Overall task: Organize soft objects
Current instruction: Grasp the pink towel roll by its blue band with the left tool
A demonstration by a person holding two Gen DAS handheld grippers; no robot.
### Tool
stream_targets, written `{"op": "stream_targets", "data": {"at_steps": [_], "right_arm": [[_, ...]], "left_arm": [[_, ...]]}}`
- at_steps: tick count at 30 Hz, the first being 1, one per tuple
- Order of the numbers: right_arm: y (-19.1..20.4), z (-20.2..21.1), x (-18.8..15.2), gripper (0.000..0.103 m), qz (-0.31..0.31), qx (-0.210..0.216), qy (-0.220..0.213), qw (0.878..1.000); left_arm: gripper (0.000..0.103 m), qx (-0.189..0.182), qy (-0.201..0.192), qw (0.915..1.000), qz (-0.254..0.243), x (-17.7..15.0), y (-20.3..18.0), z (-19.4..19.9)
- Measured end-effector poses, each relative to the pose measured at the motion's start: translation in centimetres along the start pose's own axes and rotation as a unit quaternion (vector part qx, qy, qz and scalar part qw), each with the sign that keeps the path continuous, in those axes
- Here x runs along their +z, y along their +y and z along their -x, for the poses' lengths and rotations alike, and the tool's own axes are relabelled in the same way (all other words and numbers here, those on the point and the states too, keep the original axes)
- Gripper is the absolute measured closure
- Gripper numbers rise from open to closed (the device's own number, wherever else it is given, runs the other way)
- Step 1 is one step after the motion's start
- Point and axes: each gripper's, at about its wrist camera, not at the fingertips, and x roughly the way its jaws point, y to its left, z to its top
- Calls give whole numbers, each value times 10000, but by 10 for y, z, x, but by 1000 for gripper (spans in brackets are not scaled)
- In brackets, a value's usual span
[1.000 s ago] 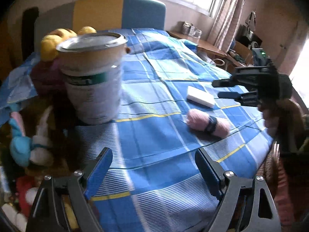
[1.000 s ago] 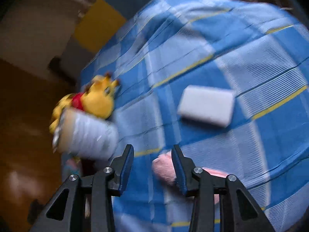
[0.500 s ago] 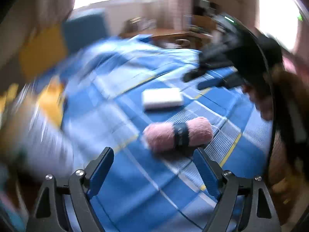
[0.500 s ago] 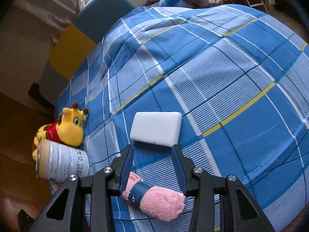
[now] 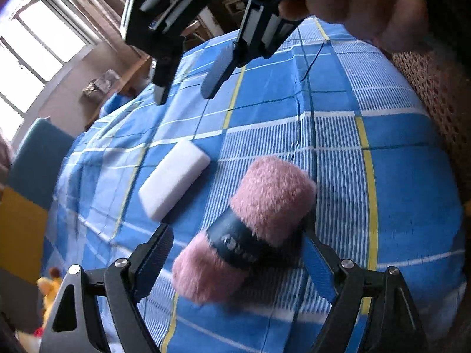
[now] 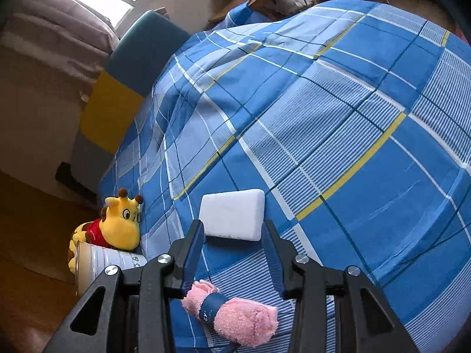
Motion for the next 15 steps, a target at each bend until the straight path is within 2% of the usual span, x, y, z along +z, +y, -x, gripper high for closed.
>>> {"op": "stream_targets", "data": {"at_steps": [4,7,8,10,11,15], "right_arm": [[0,-2,0,61,21,13,60,10000],[1,-4,-1,61,68,-29,102,9999],[1,-5,-1,61,85,-46,111,9999],[2,-5,-2,61,122,-99,114,9998],[2,-5,-2,61,136,-112,111,9998],[4,-6,-2,61,220,-205,105,9995]], "left_arm": [[20,-351,-99,9990,246,4,7,-12],[38,-836,-82,9939,714,3,13,-17],[46,-820,-103,9930,840,2,14,-17],[52,-774,-120,9912,1070,-1,18,-14],[54,-779,-142,9898,1183,-2,20,-12],[54,-879,-194,9746,2052,-19,36,8]]}}
